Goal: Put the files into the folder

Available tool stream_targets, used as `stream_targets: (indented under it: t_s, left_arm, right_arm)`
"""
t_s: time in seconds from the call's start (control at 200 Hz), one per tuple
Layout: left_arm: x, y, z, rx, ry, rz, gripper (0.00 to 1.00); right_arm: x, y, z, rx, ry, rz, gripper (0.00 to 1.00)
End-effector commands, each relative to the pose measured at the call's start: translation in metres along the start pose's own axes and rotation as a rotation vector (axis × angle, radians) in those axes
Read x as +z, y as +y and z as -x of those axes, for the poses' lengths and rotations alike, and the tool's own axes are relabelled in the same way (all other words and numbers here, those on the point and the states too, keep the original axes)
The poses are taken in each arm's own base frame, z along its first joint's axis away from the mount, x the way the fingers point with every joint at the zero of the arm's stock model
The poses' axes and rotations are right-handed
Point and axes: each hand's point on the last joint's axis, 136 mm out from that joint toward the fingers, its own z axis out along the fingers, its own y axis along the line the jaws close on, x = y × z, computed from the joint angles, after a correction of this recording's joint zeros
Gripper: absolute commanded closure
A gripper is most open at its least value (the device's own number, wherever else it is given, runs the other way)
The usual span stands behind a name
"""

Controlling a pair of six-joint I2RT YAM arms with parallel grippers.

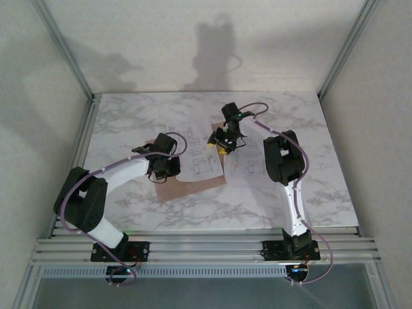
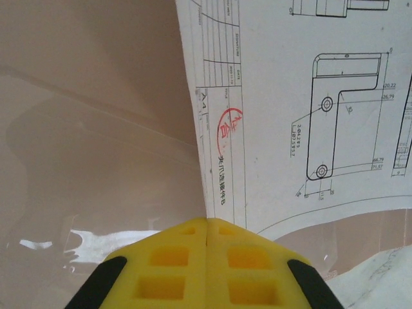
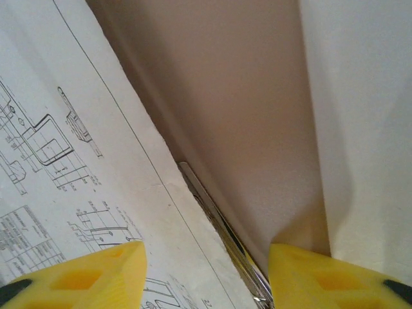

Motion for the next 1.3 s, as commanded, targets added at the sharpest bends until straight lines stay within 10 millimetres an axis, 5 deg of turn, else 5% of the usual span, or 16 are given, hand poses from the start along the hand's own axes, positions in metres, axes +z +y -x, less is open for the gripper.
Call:
stream_targets:
  t_s: [0.0, 0.626, 1.292]
  left_arm:
    - [0.001, 0.004, -0.001, 0.007, 0.001, 0.003, 1.0]
    - [0.012, 0.013, -0.004, 0.017, 0.016, 0.041, 1.0]
    - [0.017, 0.013, -0.005, 0.024, 0.027, 0.047, 1.0]
  right_arm:
    - [0.005, 0.014, -0.011, -0.024, 0.052, 0.031, 0.49]
    - [-0.038, 0.047, -0.037, -0.102, 0.08, 0.198, 0.56]
    - [-0.013, 0.014, -0.064, -0.269, 0.124, 0.055, 0.67]
